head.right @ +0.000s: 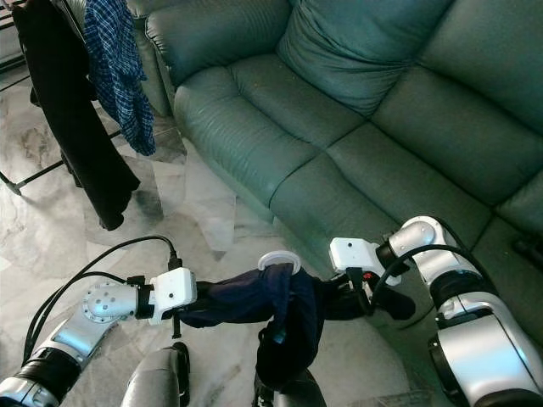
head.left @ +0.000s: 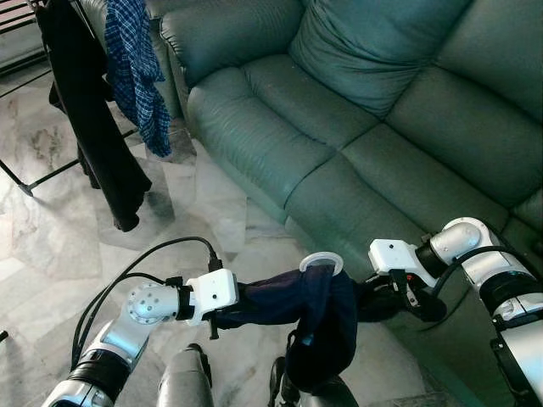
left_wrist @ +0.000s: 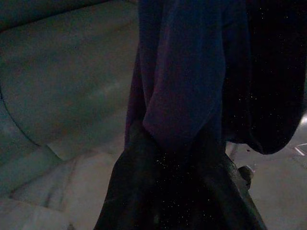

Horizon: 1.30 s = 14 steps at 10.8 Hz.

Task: Hang hanger

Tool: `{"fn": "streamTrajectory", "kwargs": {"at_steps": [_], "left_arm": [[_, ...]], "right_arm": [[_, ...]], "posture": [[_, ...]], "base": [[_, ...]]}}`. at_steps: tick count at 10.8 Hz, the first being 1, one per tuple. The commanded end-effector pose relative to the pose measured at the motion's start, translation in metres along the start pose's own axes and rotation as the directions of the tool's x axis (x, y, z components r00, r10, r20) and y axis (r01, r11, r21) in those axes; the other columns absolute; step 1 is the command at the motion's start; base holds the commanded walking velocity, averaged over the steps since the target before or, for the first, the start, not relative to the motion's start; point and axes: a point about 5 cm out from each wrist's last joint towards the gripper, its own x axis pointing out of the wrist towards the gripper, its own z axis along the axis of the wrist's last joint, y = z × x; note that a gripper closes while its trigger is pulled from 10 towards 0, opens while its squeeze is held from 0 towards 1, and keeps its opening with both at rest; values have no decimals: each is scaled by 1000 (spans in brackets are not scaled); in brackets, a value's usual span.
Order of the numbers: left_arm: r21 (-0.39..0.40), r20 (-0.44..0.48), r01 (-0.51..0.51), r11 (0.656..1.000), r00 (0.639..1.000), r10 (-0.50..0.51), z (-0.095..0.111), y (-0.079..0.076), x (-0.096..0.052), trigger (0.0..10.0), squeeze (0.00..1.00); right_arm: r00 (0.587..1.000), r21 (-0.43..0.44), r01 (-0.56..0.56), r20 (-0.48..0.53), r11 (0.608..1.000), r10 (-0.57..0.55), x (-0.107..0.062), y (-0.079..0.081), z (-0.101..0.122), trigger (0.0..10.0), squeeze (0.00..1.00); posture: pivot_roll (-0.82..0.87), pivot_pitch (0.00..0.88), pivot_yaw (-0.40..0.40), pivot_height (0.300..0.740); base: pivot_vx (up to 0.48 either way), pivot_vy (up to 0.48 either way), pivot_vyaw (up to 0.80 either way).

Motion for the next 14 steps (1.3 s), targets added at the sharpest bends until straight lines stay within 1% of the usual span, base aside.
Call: {"fn": "streamTrajectory", "kwargs": {"at_steps": [1, 2, 3, 4, 5, 6, 7, 8, 9, 10, 11, 12, 13, 14], "left_arm": [[29, 14, -44, 999, 999, 44, 4, 6, 2, 0, 0], [8, -21, -42, 999, 999, 42, -1, 6, 1, 10000, 0], [-14, -48, -104, 994, 993, 104, -7, 12, -2, 10000, 1000], [6, -71, -214, 977, 974, 214, -9, 20, -7, 10000, 1000], [17, -105, -300, 954, 948, 300, -13, 28, -11, 10000, 1000], [25, -125, -356, 934, 926, 356, -16, 33, -15, 10000, 1000], [30, -126, -374, 927, 919, 374, -17, 34, -17, 10000, 1000], [78, -148, -364, 928, 916, 372, -20, 31, -18, 10000, 1000], [128, -185, -322, 938, 922, 341, -26, 26, -19, 10000, 1000], [124, -229, -397, 909, 880, 416, -35, 29, -25, 10000, 1000], [84, -256, -531, 843, 806, 533, -42, 33, -32, 10000, 1000], [2, -299, -749, 662, 632, 715, -54, 36, -46, 10000, 1000], [-44, -293, -804, 592, 577, 762, -54, 35, -48, 10000, 1000], [-121, -282, -876, 466, 481, 830, -53, 37, -55, 10000, 1000]], "right_arm": [[999, 29, -41, -13, 999, 42, -4, 8, -9, 0, 0], [999, 24, 17, -38, 1000, -16, -1, 7, -12, 0, 0], [994, -3, 60, -89, 998, -60, 1, 6, -15, 0, 0], [984, -9, 137, -112, 990, -138, 4, 3, -18, 0, 0], [960, -2, 260, -104, 966, -258, 8, -5, -16, 0, 0], [937, -1, 313, -164, 950, -309, 13, -6, -21, 0, 0], [905, 38, 391, -197, 919, -377, 20, -6, -28, 0, 0], [877, 94, 462, -196, 882, -439, 28, -5, -33, 0, 0], [861, 95, 492, -200, 865, -468, 33, -2, -36, 0, 0], [812, 166, 582, -168, 796, -559, 39, -5, -35, 0, 0], [752, 226, 658, -152, 718, -642, 42, -8, -35, 0, 0], [599, 416, 752, -109, 511, -793, 46, -10, -35, 0, 0], [517, 514, 757, -95, 403, -850, 49, -10, -34, 0, 0], [420, 647, 716, -96, 264, -903, 56, -8, -33, 10000, 0]], "posture": [[-3, 153, -102, 740], [-3, 153, -102, 740], [-1, 153, -103, 740], [4, 158, -100, 740], [13, 158, -98, 740], [13, 156, -97, 740], [15, 157, -96, 740], [21, 157, -88, 740], [20, 155, -85, 740], [20, 149, -83, 740], [25, 142, -86, 740], [38, 125, -90, 740], [46, 119, -87, 740], [48, 111, -81, 740]], "base": [[0, 0, 0], [0, 0, 0], [0, 0, 0], [0, 0, 0], [0, 0, 0], [0, 0, 0], [0, 0, 0], [0, 0, 0], [0, 0, 0], [0, 0, 0], [0, 0, 0], [0, 0, 0], [0, 0, 0], [0, 0, 0]]}}
